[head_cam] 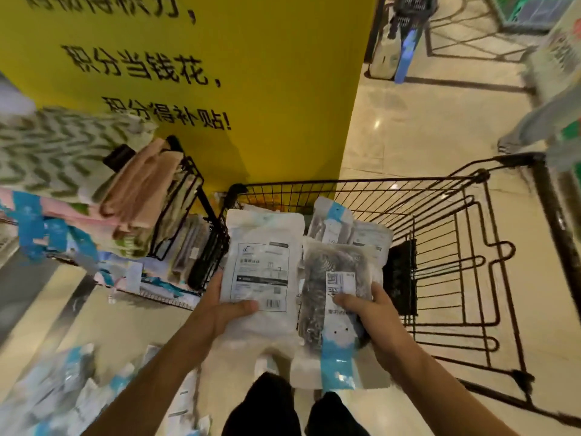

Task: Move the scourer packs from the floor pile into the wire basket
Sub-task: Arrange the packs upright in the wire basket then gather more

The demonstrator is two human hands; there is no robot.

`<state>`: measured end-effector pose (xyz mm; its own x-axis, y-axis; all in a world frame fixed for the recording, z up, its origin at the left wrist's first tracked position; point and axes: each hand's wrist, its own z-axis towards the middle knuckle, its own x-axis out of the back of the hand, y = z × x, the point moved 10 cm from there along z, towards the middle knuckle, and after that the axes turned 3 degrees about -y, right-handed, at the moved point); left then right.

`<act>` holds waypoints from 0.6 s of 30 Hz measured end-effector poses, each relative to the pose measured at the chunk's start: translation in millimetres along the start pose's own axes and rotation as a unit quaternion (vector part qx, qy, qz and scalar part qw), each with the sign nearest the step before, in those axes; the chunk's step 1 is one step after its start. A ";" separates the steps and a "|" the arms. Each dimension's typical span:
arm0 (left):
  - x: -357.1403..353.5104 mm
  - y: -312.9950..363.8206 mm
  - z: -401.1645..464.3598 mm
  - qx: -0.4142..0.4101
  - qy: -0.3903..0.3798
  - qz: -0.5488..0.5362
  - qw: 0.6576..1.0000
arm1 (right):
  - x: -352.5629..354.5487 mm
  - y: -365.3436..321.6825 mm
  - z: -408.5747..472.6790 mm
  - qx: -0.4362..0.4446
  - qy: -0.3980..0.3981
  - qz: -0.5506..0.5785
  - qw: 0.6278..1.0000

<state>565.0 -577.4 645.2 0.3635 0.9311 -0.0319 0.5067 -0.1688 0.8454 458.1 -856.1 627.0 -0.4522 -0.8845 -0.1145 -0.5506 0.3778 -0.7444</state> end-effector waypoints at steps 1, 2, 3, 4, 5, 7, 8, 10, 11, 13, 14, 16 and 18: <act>6.5 3.4 14.1 0.007 0.008 0.005 1.000 | -6.2 -4.5 15.3 -0.004 0.001 0.000 1.000; 14.5 5.0 31.6 0.012 0.014 0.014 1.000 | -12.2 -8.3 31.4 -0.007 0.006 0.000 1.000; 23.0 7.0 51.5 0.017 0.019 0.022 0.999 | -18.8 -12.7 48.1 -0.010 0.013 0.000 1.000; 30.2 8.2 72.2 0.020 0.020 0.027 0.999 | -24.7 -15.2 65.4 -0.013 0.018 0.003 1.000; 35.8 9.4 92.7 0.019 0.016 0.030 0.999 | -29.9 -15.1 83.9 -0.018 0.027 0.006 0.999; 42.8 8.7 134.4 0.015 0.004 0.020 1.000 | -38.3 -14.8 122.8 -0.017 0.050 0.011 0.999; 48.4 2.7 156.6 0.031 0.001 0.015 0.999 | -43.6 -12.0 143.7 -0.020 0.065 0.009 0.998; 63.2 -8.3 193.6 0.057 0.001 0.016 0.998 | -62.3 -5.3 179.3 -0.026 0.089 -0.003 0.996; 67.0 -9.5 208.4 0.059 0.003 0.023 0.998 | -74.9 -7.4 193.3 -0.019 0.097 -0.010 0.995; 72.7 -10.5 238.1 0.035 0.006 0.072 0.997 | -93.6 -12.9 217.8 -0.003 0.113 -0.033 0.993; 71.0 -9.0 247.0 0.026 0.007 0.097 0.995 | -101.5 -16.5 225.8 0.003 0.111 -0.041 0.993; 72.3 -17.0 270.1 0.033 0.005 0.103 0.994 | -111.3 -16.9 250.8 0.002 0.110 -0.046 0.993; 76.9 -29.4 287.7 0.041 0.002 0.100 0.994 | -113.6 -14.1 270.8 -0.002 0.113 -0.051 0.992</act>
<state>803.1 -593.9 464.5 0.4599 0.8775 0.1357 0.4872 -0.3772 0.7876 707.3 -835.0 472.3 -0.5403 -0.8340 0.1117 -0.6032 0.2913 -0.7425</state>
